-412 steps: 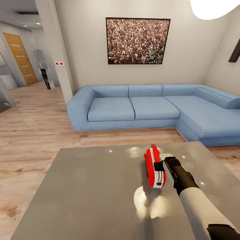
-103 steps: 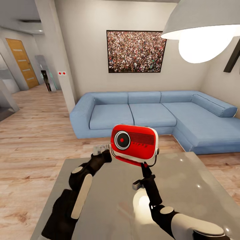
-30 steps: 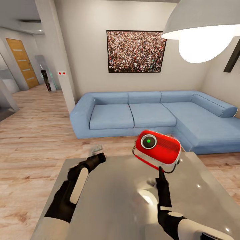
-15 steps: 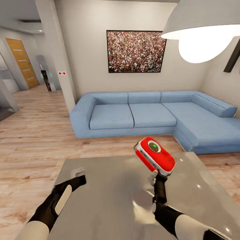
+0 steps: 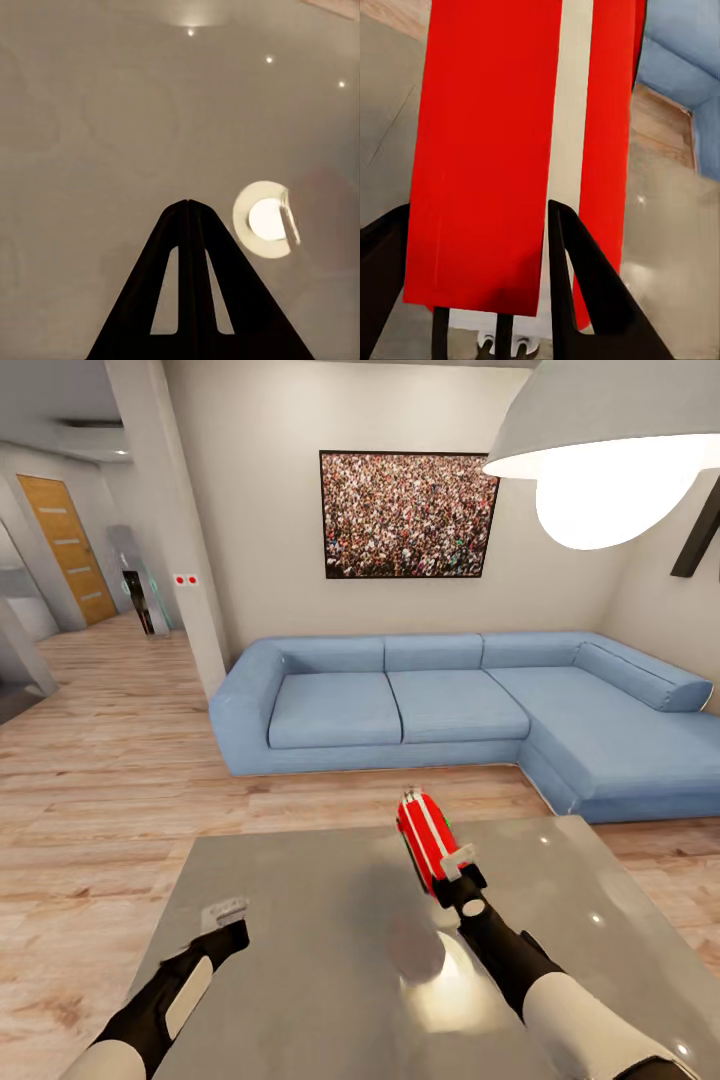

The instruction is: Turn on the radio receiver that's on the table in the living room.

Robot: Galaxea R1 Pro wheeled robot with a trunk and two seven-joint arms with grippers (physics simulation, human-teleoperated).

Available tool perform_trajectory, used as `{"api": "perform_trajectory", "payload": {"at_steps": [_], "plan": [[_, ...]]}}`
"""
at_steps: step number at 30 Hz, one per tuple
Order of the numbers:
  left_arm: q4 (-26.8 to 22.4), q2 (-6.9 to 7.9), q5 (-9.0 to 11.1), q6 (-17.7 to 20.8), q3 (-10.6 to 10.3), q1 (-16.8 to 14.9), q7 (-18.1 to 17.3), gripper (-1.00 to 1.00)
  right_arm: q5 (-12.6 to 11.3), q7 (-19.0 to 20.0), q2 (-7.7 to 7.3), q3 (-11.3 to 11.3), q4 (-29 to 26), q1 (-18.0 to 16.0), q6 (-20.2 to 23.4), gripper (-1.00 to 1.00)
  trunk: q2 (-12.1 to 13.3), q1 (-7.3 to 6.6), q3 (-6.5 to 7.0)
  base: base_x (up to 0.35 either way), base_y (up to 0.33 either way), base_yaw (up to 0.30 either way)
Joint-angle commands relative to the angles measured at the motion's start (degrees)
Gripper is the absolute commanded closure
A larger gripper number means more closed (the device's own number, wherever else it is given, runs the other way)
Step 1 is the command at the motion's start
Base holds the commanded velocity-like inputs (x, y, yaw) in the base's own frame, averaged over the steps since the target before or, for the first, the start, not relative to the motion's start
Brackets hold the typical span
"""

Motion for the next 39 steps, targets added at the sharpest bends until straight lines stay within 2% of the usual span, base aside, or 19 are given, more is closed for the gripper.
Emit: {"api": "perform_trajectory", "payload": {"at_steps": [1, 3, 4, 5, 6, 7, 9, 18, 33, 39], "plan": [[0.13, -0.03, 0.0, -0.18, -0.01, 0.0, 0.0, 1.0, 0.51, 1.88, 0.13, -0.46, -1.04, -0.03, 3.23, 1.0, -0.01, 0.0, 0.01, 0.0, 0.0, 0.0], [0.28, -0.11, 0.05, -0.37, -0.05, 0.0, -0.07, 1.0, -0.65, 7.47, 0.3, -0.88, -2.41, -0.03, 9.03, 1.0, -0.01, 0.0, 0.01, 0.0, 0.0, 0.0], [0.32, -0.14, 0.04, -0.41, -0.08, 0.0, -0.11, 1.0, -2.02, 11.09, 0.34, -1.02, -2.89, -0.03, 11.28, 1.0, -0.01, 0.0, 0.01, 0.0, 0.0, 0.0], [0.39, -0.16, 0.03, -0.45, -0.1, 0.0, -0.1, 1.0, -4.72, 16.9, 0.27, -1.16, -3.36, -0.03, 13.98, 1.0, -0.01, 0.0, 0.01, 0.0, 0.0, 0.0], [0.57, -0.17, 0.02, -0.46, -0.11, 0.0, -0.1, 1.0, -6.47, 20.29, 0.16, -1.2, -3.56, -0.03, 15.49, 1.0, -0.01, 0.0, 0.01, 0.0, 0.0, 0.0], [0.91, -0.17, 0.02, -0.47, -0.12, 0.0, -0.09, 1.0, -7.74, 22.71, 0.11, -1.16, -3.72, -0.03, 16.79, 1.0, -0.01, 0.0, 0.01, 0.0, 0.0, 0.0], [1.66, -0.11, 0.02, -0.54, -0.12, 0.0, -0.09, 1.0, -8.96, 25.13, 0.12, -1.06, -4.35, -0.03, 18.73, 1.0, -0.01, 0.0, 0.01, 0.0, 0.0, 0.0], [2.71, -0.03, 0.02, -0.61, -0.11, 0.0, -0.09, 1.0, -10.38, 23.72, 0.15, -1.13, -5.55, -0.03, 24.29, 1.0, -0.01, 0.0, 0.01, 0.0, 0.0, 0.0], [4.56, -0.09, 0.12, -1.19, -0.04, 0.0, -0.31, 1.0, -11.08, 24.01, -0.21, -1.39, -4.88, -0.03, 24.82, 1.0, -0.01, 0.0, 0.01, 0.0, 0.0, 0.0], [4.49, 0.14, 0.28, -1.19, 0.22, 0.0, -0.32, 1.0, -11.18, 24.09, -0.6, -1.43, -1.85, -0.03, 24.74, 1.0, -0.01, 0.0, 0.01, 0.0, 0.0, 0.0]]}}
